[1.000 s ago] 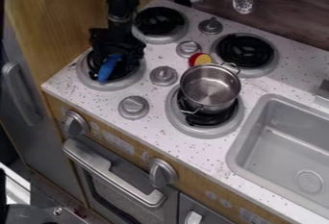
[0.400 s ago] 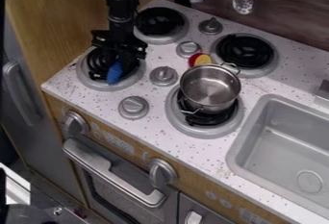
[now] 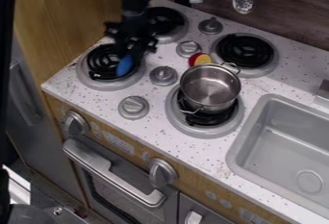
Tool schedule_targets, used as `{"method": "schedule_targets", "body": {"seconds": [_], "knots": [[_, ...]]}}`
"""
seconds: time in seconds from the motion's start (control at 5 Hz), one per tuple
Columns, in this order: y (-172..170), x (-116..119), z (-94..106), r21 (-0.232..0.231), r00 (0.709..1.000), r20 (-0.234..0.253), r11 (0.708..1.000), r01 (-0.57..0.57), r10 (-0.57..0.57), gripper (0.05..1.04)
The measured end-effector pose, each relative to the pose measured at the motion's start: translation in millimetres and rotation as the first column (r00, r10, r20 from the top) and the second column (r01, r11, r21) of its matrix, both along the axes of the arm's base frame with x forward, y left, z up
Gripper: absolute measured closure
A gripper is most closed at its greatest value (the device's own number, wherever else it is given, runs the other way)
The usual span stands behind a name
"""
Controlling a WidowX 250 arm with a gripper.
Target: The cut spoon is kept aside on top
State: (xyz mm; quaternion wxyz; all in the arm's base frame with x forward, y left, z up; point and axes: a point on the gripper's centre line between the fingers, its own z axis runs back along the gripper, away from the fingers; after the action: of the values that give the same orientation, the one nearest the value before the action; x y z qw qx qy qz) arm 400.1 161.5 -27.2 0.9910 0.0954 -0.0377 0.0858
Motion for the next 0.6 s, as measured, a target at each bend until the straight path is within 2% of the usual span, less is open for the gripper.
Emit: {"method": "schedule_targets", "body": {"seconds": [0.2, 0.4, 0.6], "knots": [[-6.0, 30.1, 22.9, 0.018, 0.996, 0.092, 1.000, 0.010, -0.011, 0.701], [-4.0, 45.1, 29.1, 0.005, 0.990, 0.139, 1.000, -0.016, 0.015, 0.701], [-1.1, 52.1, 6.6, -0.005, 0.991, 0.127, 0.999, -0.046, 0.047, 0.701]]}}
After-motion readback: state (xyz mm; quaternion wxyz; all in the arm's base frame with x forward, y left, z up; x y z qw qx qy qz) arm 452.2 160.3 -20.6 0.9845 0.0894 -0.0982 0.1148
